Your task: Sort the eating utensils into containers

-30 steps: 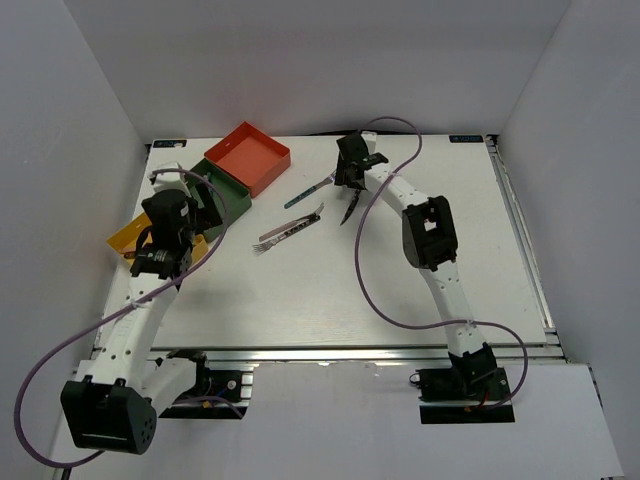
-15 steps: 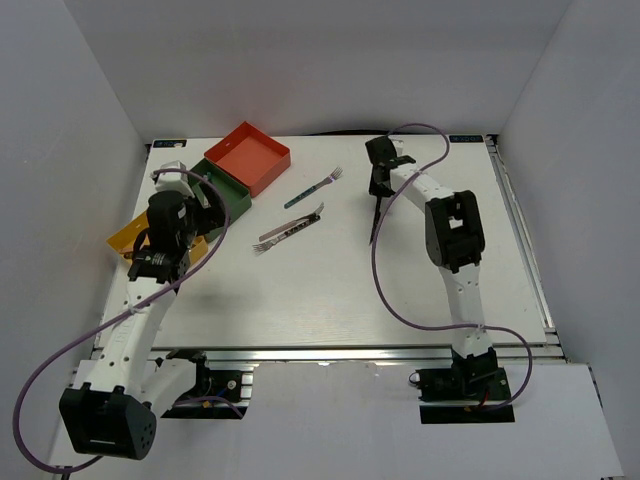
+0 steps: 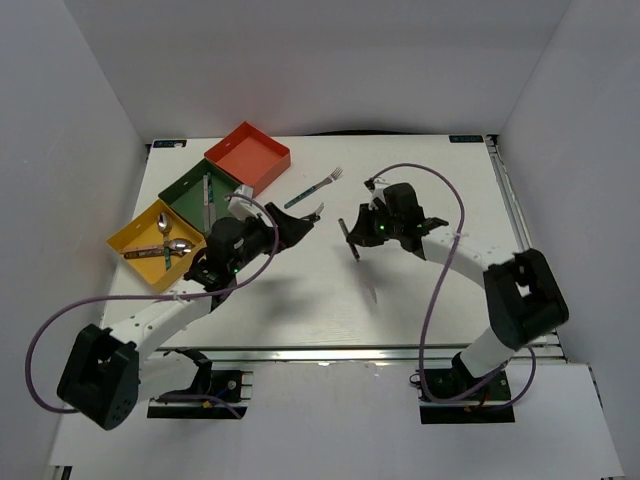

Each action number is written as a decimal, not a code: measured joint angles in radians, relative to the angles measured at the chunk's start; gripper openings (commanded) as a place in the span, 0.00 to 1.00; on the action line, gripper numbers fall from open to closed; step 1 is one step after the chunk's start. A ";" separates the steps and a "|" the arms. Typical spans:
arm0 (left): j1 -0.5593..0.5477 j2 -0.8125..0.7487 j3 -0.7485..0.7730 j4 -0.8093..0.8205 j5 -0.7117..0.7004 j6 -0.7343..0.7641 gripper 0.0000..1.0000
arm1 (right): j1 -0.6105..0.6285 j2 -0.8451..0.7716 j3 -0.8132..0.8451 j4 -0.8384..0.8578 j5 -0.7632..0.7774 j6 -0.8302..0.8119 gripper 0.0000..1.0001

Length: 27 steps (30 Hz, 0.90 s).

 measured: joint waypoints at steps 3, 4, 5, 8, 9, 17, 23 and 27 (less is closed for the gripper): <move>-0.074 0.067 0.000 0.069 -0.037 -0.060 0.96 | 0.074 -0.129 -0.071 0.114 -0.068 0.013 0.00; -0.087 0.080 0.000 0.080 -0.049 -0.073 0.95 | 0.094 -0.161 -0.083 0.132 -0.079 0.016 0.00; -0.098 0.090 0.000 0.090 -0.062 -0.087 0.91 | 0.113 -0.190 -0.090 0.150 -0.087 0.017 0.00; -0.115 0.109 0.000 0.123 -0.085 -0.121 0.77 | 0.164 -0.243 -0.091 0.180 -0.091 0.021 0.00; -0.119 0.114 0.001 0.132 -0.090 -0.129 0.75 | 0.179 -0.254 -0.091 0.184 -0.090 0.021 0.00; -0.135 0.132 0.003 0.160 -0.108 -0.163 0.32 | 0.259 -0.257 -0.047 0.174 -0.087 0.020 0.00; -0.135 0.163 0.053 0.126 -0.100 -0.130 0.00 | 0.275 -0.220 -0.013 0.165 -0.057 0.029 0.80; -0.094 0.168 0.209 -0.169 -0.151 0.039 0.00 | 0.274 -0.225 -0.002 0.124 0.039 0.036 0.89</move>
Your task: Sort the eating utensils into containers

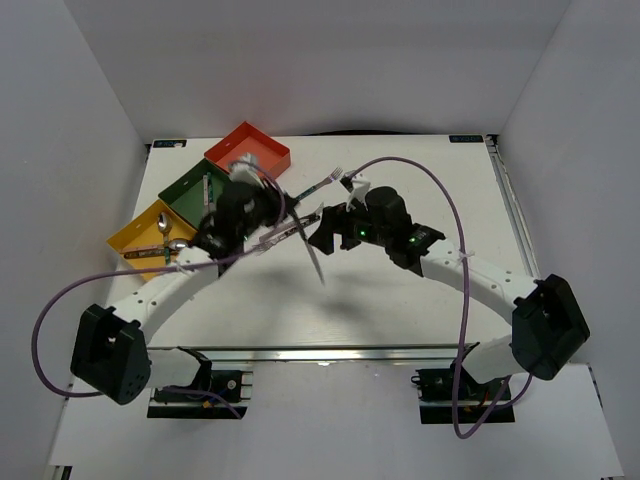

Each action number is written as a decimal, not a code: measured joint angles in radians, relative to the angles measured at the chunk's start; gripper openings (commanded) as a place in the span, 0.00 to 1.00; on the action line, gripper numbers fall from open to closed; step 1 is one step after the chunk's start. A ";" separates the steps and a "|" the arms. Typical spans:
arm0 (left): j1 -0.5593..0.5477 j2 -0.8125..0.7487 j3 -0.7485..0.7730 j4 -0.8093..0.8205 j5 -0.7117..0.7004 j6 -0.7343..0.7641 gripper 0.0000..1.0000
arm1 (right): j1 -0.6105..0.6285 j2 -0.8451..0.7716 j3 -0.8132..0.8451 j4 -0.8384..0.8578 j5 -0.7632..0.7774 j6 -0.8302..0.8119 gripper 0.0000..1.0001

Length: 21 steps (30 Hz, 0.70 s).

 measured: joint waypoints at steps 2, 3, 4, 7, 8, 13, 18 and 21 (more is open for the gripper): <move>0.109 0.018 0.196 -0.163 -0.071 0.125 0.00 | -0.016 -0.016 0.007 -0.058 0.065 0.003 0.89; 0.164 0.032 0.284 -0.226 -0.130 0.192 0.00 | -0.031 -0.029 0.007 -0.086 0.087 0.004 0.89; 0.214 0.051 0.371 -0.281 -0.195 0.266 0.00 | -0.051 -0.044 0.007 -0.114 0.106 0.005 0.89; 0.330 0.143 0.608 -0.366 -0.381 0.487 0.00 | -0.123 -0.109 -0.008 -0.163 0.150 0.006 0.89; 0.352 0.180 0.672 -0.371 -0.426 0.554 0.00 | -0.145 -0.134 -0.021 -0.173 0.159 0.006 0.89; 0.393 0.391 0.864 -0.372 -0.566 0.807 0.00 | -0.196 -0.219 -0.081 -0.207 0.157 0.002 0.89; 0.397 0.638 0.980 -0.373 -0.623 0.960 0.00 | -0.196 -0.221 -0.123 -0.232 0.132 -0.006 0.89; 0.403 0.732 0.980 -0.397 -0.626 0.998 0.00 | -0.196 -0.222 -0.137 -0.242 0.114 -0.010 0.89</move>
